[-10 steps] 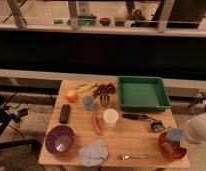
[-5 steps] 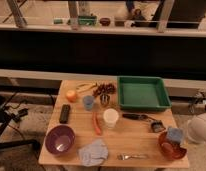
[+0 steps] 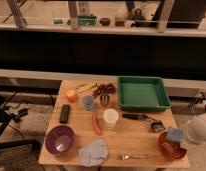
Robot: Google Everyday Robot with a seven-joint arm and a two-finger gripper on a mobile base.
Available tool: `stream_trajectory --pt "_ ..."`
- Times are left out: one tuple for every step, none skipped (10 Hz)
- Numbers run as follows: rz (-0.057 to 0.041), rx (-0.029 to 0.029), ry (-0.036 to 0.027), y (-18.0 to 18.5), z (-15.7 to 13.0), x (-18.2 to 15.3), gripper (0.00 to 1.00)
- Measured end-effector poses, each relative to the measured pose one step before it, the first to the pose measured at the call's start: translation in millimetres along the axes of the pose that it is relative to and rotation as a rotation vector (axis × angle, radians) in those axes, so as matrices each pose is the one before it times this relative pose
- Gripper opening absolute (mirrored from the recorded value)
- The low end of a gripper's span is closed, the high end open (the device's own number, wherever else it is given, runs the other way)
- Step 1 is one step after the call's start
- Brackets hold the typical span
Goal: Place sponge in red bowl
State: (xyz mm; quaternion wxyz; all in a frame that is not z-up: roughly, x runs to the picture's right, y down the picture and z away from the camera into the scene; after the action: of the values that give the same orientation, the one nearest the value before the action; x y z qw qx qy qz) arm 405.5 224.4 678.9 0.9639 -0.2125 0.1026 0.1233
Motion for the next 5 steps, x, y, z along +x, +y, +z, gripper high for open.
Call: stream_trajectory --pt "0.00001 -0.00003 0.0 0.01 0.02 0.01 0.79" --pt "0.00004 0.0 0.00007 0.0 -0.02 0.03 0.8" --pt "0.00005 -0.00009 0.00003 0.05 0.04 0.04 0.8" --pt "0.00006 -0.0001 0.00019 0.06 0.03 0.13 0.8" --pt "-0.00001 -0.00002 0.00001 0.0 0.0 0.0 0.8"
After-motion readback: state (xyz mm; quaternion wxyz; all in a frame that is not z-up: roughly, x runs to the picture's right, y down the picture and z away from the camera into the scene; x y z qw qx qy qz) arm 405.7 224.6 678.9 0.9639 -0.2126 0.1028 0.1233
